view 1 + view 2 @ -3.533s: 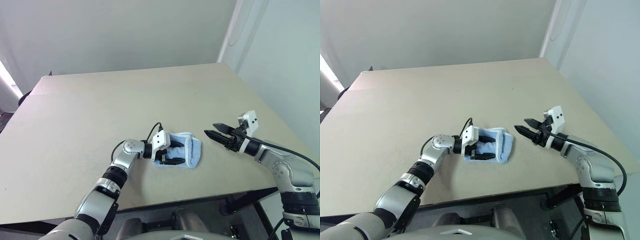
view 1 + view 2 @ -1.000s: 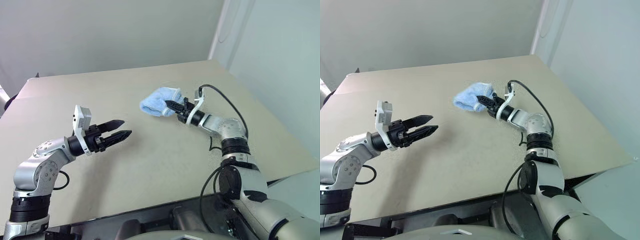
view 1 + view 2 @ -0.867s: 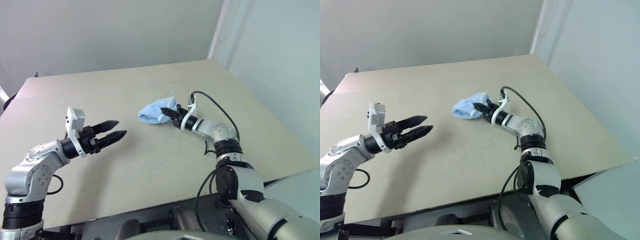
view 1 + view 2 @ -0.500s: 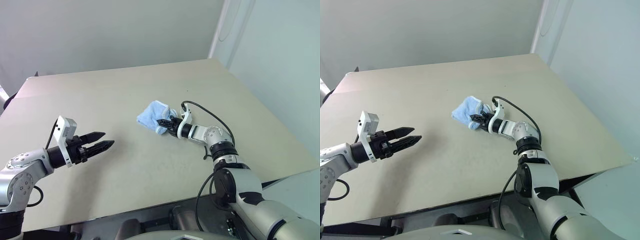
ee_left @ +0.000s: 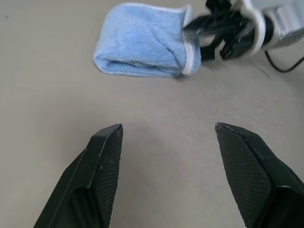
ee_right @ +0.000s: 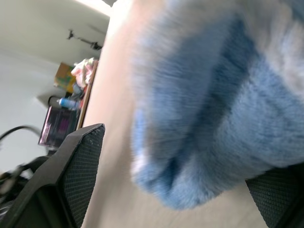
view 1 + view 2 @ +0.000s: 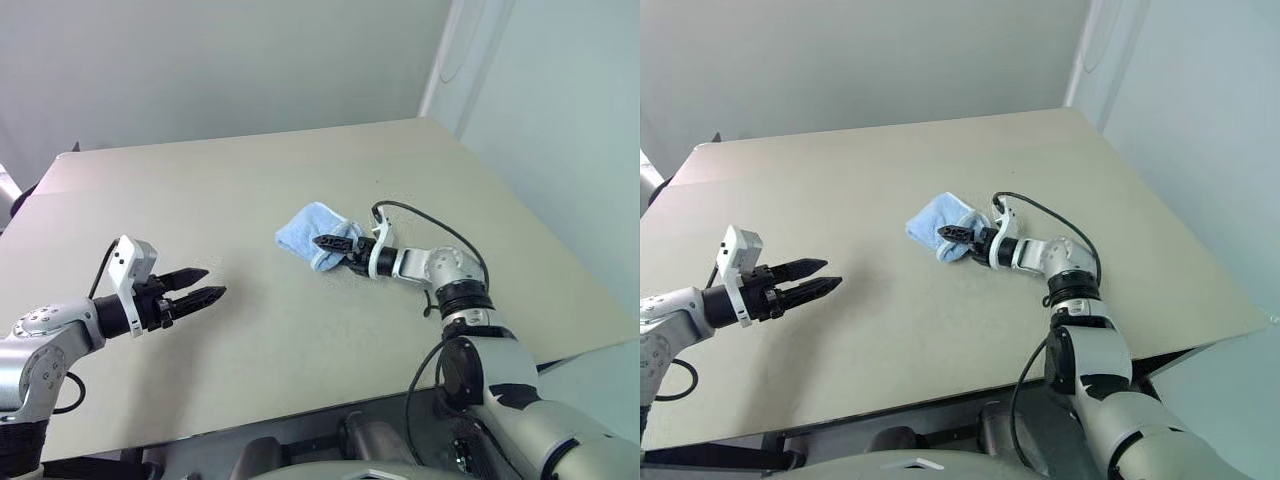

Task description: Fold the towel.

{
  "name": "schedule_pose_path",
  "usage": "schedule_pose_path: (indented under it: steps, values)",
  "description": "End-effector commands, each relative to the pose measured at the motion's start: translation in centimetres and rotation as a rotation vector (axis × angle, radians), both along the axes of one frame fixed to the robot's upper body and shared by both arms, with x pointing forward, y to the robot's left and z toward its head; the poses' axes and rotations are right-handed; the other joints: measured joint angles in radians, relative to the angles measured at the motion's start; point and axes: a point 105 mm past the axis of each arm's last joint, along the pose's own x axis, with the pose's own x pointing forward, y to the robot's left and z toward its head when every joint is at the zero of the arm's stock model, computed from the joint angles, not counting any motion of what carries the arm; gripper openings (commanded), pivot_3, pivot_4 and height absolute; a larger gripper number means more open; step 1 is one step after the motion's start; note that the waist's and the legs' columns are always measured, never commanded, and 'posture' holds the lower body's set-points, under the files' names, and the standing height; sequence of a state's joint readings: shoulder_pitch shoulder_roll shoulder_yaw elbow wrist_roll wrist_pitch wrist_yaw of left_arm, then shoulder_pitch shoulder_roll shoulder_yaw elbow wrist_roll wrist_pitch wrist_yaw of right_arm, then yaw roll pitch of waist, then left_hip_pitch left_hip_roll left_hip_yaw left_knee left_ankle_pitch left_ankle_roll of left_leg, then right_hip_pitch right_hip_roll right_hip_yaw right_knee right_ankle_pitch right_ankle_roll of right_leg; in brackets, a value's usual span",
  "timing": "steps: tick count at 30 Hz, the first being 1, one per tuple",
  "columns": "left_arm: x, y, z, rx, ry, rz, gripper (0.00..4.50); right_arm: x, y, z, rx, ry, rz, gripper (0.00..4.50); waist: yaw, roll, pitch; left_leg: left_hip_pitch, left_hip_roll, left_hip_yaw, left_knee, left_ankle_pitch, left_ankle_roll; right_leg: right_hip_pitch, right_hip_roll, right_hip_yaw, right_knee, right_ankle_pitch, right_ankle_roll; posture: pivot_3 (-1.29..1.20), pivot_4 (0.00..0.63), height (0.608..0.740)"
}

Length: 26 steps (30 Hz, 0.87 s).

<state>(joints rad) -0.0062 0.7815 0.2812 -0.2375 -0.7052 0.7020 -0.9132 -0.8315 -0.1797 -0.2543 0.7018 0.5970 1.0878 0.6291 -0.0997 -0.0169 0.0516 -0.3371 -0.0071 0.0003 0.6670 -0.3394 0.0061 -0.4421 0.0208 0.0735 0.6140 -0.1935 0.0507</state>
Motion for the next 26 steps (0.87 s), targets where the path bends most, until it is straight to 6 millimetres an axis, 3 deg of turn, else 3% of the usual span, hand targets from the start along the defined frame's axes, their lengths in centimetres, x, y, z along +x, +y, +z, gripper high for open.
schedule_pose_path:
  steps: [1,6,9,11,15,18,26]
  values:
    - [0.6,-0.1,0.9,-0.003,-0.058,-0.005,3.28,-0.6,-2.0,2.1,-0.055,-0.125,0.044,4.47,0.001,0.000,0.000,0.000,0.000,0.000,0.000,0.000,0.000,0.000,0.000,0.000,0.000,0.000,0.000,0.00,0.000,0.740]
    - [1.2,0.6,1.4,-0.041,-0.078,0.036,3.28,-2.7,-5.2,3.2,-0.239,-0.391,0.154,4.47,0.004,0.000,0.000,-0.001,0.000,0.000,0.000,0.000,0.000,0.000,0.000,-0.001,-0.001,-0.002,0.003,0.00,0.000,0.740]
    - [1.0,0.6,0.9,-0.019,-0.072,0.024,3.28,-5.3,-6.4,3.0,-0.481,-0.670,0.311,4.47,0.004,0.000,0.000,-0.001,-0.001,0.000,0.000,0.000,0.000,0.000,0.000,-0.001,-0.001,-0.003,0.004,0.00,0.000,0.740]
    - [1.0,0.6,0.6,-0.019,-0.069,0.023,3.28,-5.6,-6.7,4.3,-0.515,-0.861,0.280,4.47,0.000,-0.001,0.000,-0.001,0.000,0.000,0.000,0.000,0.000,0.000,0.001,-0.001,0.000,-0.003,0.005,0.00,0.000,0.740]
    - [1.0,0.8,0.7,-0.024,-0.074,0.033,3.28,-6.2,-6.7,4.8,-0.526,-1.074,0.279,4.47,0.001,-0.001,0.000,0.003,0.001,0.003,0.000,0.000,0.000,0.006,0.003,0.000,0.002,-0.004,0.003,0.00,0.000,0.740]
    - [1.0,1.5,0.7,-0.030,-0.071,0.057,3.28,-6.5,-6.7,3.7,-0.579,-1.139,0.321,4.47,0.003,-0.002,0.001,0.017,0.001,0.002,0.000,0.000,0.000,0.013,0.003,0.000,0.002,-0.005,0.001,0.00,0.000,0.740]
    - [0.8,2.3,0.5,-0.018,-0.050,0.093,3.28,-7.1,-6.8,1.0,-0.575,-1.033,0.408,4.47,0.004,-0.002,0.001,0.017,0.000,0.003,0.000,0.000,0.000,0.014,0.001,0.001,0.001,-0.005,0.001,0.00,0.000,0.740]
